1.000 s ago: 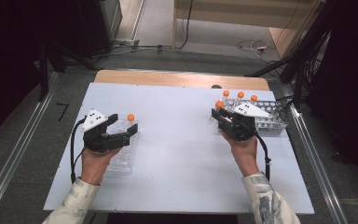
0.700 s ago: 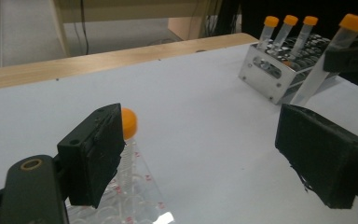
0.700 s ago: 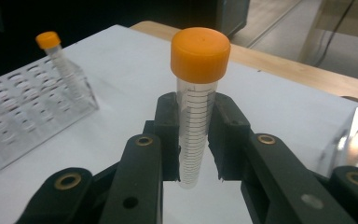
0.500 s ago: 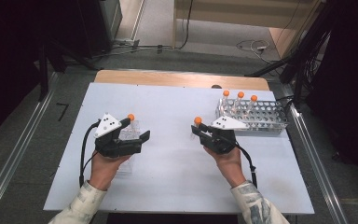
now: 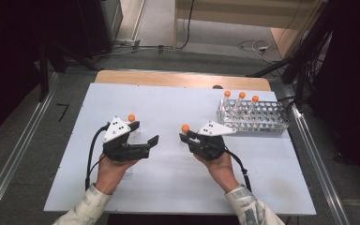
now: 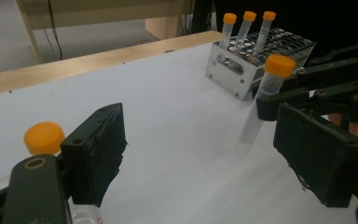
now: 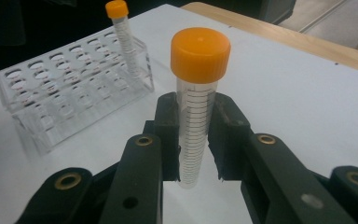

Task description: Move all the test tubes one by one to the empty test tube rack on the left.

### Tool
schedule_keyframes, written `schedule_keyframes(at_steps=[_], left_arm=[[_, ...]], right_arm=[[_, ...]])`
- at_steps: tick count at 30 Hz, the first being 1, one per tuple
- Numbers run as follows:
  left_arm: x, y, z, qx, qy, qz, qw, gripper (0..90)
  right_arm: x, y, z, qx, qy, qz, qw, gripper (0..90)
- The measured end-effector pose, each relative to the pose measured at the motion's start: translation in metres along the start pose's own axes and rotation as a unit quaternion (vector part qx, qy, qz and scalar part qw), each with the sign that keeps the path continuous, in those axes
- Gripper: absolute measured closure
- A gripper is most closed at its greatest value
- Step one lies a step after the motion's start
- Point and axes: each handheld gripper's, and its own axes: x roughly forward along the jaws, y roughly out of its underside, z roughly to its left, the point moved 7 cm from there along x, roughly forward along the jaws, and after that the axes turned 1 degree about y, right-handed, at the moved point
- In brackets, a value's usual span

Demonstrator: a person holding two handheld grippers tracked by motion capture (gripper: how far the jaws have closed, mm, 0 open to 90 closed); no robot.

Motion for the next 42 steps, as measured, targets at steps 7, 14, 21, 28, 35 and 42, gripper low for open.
schedule_keyframes(at_steps=[7,14,21,28,35,42], left_arm=[[0.009,0.004,-0.014,0.012,0.018,0.007,0.9997,23.5],[0.016,0.007,-0.025,0.015,0.040,0.014,0.9990,30.2],[0.021,0.008,-0.034,0.022,0.054,0.013,0.9982,35.1],[0.023,0.011,-0.035,0.026,0.058,0.015,0.9979,49.4],[0.025,0.013,-0.035,0.027,0.055,0.017,0.9980,57.2],[0.025,0.014,-0.035,0.027,0.053,0.014,0.9981,66.8]], right_arm=[[0.008,0.001,0.016,-0.012,-0.016,0.008,0.9998,72.1],[0.015,0.003,0.029,-0.031,-0.025,0.012,0.9991,72.1],[0.020,0.006,0.045,-0.043,-0.044,0.018,0.9979,72.0],[0.021,0.005,0.050,-0.041,-0.053,0.017,0.9976,72.0],[0.021,0.006,0.051,-0.041,-0.055,0.019,0.9974,72.0],[0.021,0.006,0.051,-0.042,-0.056,0.020,0.9974,72.0]])
